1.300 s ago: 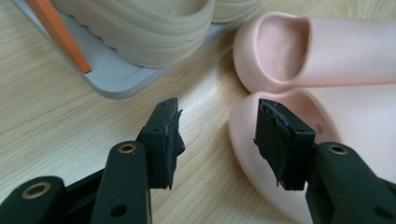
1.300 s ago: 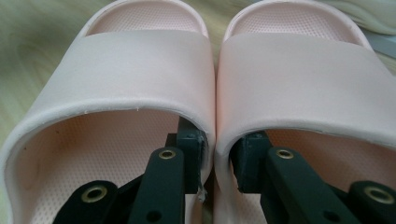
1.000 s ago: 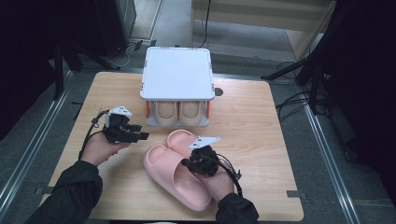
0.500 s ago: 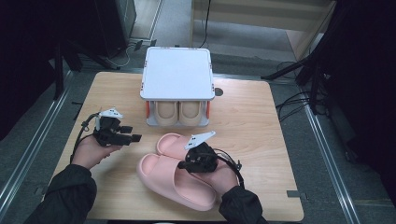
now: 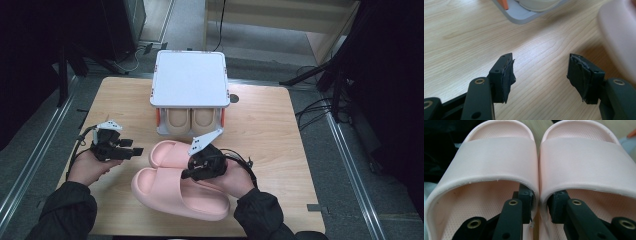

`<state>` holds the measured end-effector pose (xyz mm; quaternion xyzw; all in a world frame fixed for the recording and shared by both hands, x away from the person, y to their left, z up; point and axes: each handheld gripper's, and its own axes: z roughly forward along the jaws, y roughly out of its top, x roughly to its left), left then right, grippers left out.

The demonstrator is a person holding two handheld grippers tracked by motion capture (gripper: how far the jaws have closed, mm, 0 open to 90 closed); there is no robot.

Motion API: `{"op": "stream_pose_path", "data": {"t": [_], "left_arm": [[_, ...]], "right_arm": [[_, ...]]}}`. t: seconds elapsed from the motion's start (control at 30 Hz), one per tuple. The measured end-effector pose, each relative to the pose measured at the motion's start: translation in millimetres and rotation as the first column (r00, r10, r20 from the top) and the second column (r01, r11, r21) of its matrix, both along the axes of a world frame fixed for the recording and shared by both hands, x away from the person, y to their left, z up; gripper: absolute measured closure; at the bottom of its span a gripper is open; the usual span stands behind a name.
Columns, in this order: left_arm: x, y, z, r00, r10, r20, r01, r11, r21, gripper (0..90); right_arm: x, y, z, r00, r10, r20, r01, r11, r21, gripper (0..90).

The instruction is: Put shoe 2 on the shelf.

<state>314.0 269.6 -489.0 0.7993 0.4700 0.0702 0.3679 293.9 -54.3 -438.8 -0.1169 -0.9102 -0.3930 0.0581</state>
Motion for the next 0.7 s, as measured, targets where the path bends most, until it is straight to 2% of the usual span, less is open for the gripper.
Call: {"op": "stream_pose_path", "data": {"t": [0.17,0.33,0.43,0.53,0.63,0.7], "left_arm": [[-2.2,4.5,-0.4,0.9998,0.018,0.000,-0.018,0.9998,-0.003,37.3],[-2.9,5.7,-1.9,0.9998,0.020,-0.001,-0.020,0.9998,-0.007,37.4],[-3.2,4.1,-1.1,0.9999,0.011,-0.008,-0.011,0.9998,-0.014,37.5],[-3.6,1.4,-0.5,1.0000,0.006,-0.002,-0.006,0.9998,-0.017,37.5],[-3.5,0.2,-1.2,0.9999,0.005,-0.009,-0.005,0.9999,-0.014,37.5],[-3.0,0.7,-1.5,1.0000,0.004,-0.006,-0.004,1.0000,-0.006,37.5]], "right_arm": [[8.4,7.2,34.5,0.9986,0.042,0.033,-0.042,0.9991,0.002,75.7],[18.7,12.2,75.3,0.9949,0.083,0.058,-0.086,0.9954,0.043,75.5],[25.3,15.9,99.9,0.9955,0.068,0.066,-0.071,0.9964,0.047,75.5],[35.8,19.7,121.6,0.9977,0.044,0.051,-0.046,0.9984,0.034,75.5],[46.8,25.0,140.3,0.9971,-0.019,0.074,0.019,0.9998,-0.005,75.5],[57.2,28.4,150.4,0.9932,-0.072,0.091,0.075,0.9967,-0.031,75.5]]}}
